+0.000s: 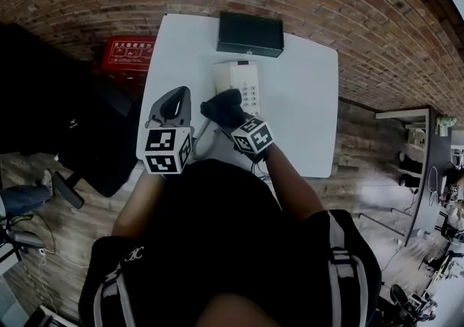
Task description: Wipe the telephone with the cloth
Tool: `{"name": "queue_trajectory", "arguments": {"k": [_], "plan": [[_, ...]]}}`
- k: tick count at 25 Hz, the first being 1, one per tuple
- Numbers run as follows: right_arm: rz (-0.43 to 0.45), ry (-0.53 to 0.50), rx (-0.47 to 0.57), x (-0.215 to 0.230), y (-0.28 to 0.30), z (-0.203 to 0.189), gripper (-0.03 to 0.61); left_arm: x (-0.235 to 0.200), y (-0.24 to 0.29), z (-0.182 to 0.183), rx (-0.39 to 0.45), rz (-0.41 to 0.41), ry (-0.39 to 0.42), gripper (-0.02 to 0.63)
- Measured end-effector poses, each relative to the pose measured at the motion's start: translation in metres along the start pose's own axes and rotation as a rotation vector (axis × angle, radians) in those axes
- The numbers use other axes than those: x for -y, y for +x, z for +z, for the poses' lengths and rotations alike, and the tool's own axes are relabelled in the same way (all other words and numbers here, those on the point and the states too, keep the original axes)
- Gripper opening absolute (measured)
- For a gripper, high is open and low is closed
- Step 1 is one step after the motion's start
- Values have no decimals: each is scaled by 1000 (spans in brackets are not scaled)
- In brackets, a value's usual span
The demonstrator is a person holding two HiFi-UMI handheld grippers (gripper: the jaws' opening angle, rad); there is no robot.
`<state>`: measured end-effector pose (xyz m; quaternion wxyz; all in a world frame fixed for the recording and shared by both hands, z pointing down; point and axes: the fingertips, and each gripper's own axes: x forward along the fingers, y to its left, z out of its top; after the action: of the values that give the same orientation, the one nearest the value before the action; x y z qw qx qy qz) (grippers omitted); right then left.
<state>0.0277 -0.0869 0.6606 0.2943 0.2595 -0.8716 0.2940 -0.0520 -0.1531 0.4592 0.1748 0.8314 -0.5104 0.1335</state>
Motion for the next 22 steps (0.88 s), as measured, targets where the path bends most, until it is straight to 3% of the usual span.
{"name": "queue_trajectory", "arguments": {"k": [9,22], "plan": [[34,4,-74,-6,2,-24,52,1,6,1,-1,-16,-1,-3],[4,0,-204,14,-18,-58,55,-2,5,0,-1,-31,-28,-3]]}}
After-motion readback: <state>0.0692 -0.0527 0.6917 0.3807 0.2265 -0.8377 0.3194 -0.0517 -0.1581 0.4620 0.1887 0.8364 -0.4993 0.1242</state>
